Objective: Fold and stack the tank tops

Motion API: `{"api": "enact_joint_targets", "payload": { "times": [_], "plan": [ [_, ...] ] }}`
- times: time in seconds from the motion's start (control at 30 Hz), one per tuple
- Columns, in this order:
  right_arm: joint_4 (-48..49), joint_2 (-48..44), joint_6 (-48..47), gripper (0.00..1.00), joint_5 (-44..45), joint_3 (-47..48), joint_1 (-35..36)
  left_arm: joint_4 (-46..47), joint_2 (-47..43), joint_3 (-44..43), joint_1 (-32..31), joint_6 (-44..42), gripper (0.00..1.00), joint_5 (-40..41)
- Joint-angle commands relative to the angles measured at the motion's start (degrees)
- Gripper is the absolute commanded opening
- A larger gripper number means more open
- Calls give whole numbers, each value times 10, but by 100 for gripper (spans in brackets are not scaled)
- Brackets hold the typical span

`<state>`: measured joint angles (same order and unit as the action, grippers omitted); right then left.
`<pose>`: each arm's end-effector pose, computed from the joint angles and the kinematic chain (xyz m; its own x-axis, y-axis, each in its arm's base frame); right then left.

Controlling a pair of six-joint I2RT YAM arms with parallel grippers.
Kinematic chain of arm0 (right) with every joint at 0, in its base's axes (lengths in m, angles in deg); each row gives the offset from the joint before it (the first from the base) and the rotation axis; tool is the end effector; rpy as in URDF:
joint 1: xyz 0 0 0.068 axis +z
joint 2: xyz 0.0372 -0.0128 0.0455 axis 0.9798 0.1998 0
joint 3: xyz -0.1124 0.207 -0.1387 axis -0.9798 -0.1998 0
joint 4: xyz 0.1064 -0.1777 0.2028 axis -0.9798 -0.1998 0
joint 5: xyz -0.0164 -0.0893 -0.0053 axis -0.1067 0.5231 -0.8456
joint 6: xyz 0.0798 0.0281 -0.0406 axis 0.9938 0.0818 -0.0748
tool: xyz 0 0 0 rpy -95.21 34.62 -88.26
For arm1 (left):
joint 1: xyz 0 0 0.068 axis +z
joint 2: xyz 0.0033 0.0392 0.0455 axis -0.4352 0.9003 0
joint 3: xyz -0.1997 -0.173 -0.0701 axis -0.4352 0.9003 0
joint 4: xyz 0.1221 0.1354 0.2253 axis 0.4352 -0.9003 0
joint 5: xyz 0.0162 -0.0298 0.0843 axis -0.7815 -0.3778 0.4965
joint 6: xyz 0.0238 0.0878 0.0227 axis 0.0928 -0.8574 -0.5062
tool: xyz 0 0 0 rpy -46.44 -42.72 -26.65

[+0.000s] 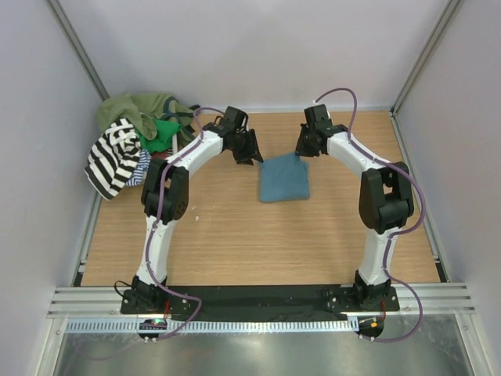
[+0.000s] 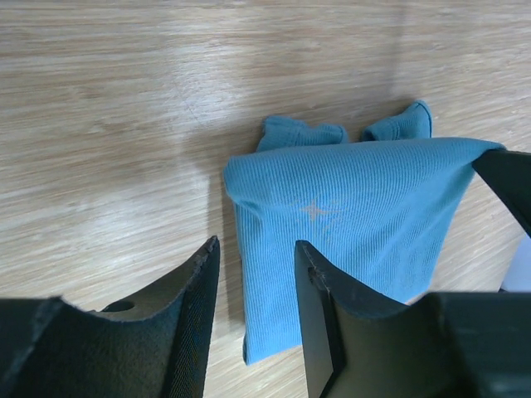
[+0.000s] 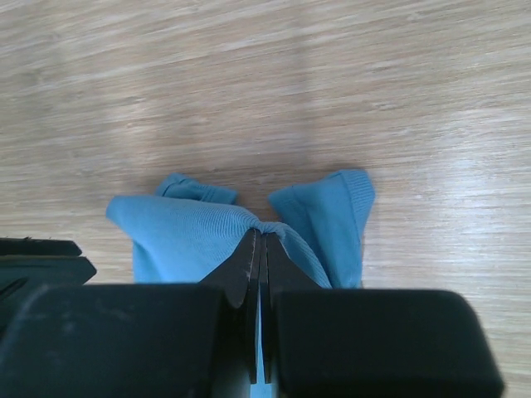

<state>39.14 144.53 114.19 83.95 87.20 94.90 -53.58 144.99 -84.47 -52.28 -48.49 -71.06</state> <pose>0.4806 0.1385 0.1798 -0.7778 0.2422 -0.5800 0.1018 0.9591 0.2641 0.4897 -0.2713 0.1560 -0.9262 -0.2051 -0.3162 0.0025 0.8356 -0.5493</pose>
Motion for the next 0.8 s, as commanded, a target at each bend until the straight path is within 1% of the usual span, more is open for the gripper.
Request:
{"api": "enact_joint_targets", "payload": {
  "times": [0.0,0.1,0.27,0.33,0.37,0.4,0.47,0.5,0.57,0.6,0.67,0.7,0.77],
  "plan": [
    [13,-38,3,1,13,-1,1,19,-2,-20,3,-4,43,-20],
    [13,-43,3,1,20,-7,0,23,14,-29,4,-4,44,-18],
    [10,-34,2,1,32,-10,-1,49,32,-22,3,0,49,-20],
    [7,-30,5,4,36,-12,-3,62,36,-22,3,2,49,-24],
    [5,-30,8,10,47,-13,-3,66,39,-22,3,4,50,-27],
    [4,-30,10,28,54,-14,-6,71,42,-22,3,5,50,-29],
    [20,-45,14,39,56,-34,-10,77,44,-19,3,5,50,-31],
    [27,-51,15,47,54,-52,-17,87,42,-13,2,5,50,-31],
    [46,-61,17,52,39,-68,-27,98,40,-7,3,6,50,-33],
    [51,-65,19,56,19,-80,-38,107,41,-6,3,7,50,-35],
    [70,-68,22,58,-5,-94,-47,113,43,-6,3,8,49,-41],
    [75,-68,23,58,-33,-105,-56,119,47,-8,3,11,49,-48],
    [93,-67,28,58,-52,-117,-63,124,51,-8,2,14,49,-52]
  ]
}}
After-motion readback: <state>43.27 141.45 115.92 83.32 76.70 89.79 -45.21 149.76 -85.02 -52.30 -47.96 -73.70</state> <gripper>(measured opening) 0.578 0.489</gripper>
